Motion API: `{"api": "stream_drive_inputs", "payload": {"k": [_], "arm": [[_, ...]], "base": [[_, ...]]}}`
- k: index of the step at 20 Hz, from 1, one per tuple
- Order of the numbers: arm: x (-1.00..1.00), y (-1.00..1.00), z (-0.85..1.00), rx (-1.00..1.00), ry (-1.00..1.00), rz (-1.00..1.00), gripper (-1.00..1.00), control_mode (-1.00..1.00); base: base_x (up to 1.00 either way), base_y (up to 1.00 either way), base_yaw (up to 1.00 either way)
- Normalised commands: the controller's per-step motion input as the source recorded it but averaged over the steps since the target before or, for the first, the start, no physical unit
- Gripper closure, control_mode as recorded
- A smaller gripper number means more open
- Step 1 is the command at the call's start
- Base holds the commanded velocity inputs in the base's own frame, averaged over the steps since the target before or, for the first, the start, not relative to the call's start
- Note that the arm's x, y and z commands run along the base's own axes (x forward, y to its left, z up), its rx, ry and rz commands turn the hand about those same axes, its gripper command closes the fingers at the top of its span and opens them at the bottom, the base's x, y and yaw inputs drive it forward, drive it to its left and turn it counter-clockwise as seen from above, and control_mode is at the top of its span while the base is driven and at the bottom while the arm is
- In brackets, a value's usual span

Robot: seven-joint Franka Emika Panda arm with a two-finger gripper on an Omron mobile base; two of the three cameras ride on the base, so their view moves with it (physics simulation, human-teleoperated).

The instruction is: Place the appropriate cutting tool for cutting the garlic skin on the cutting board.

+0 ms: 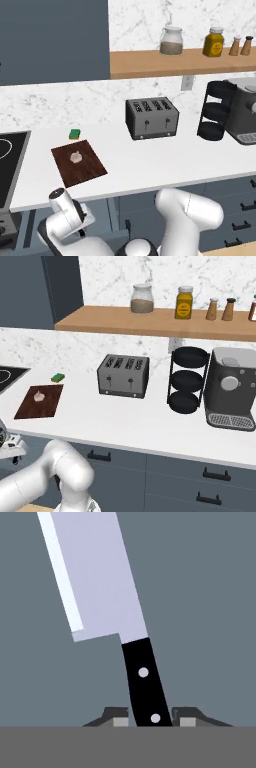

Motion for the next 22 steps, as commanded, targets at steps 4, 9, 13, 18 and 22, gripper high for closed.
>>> {"api": "stream_drive_inputs", "payload": {"k": [4, 9, 13, 18, 22], "arm": [[-0.03, 0.00, -0.40, -0.02, 0.00, 0.00, 1.00, -1.00], [-0.73, -0.18, 0.09, 0.00, -0.02, 0.00, 1.00, -1.00], [-0.66, -0.09, 0.43, 0.00, -0.03, 0.00, 1.00, -1.00], [-0.16, -0.01, 0.95, 0.00, -0.02, 0.00, 1.00, -1.00], [-0.03, 0.01, 1.00, 0.00, 0.00, 0.00, 1.00, -1.00]], "base": [[0.00, 0.00, 0.00], [0.00, 0.00, 0.00], [0.00, 0.00, 0.00], [0.00, 0.00, 0.00], [0.00, 0.00, 0.00]]}}
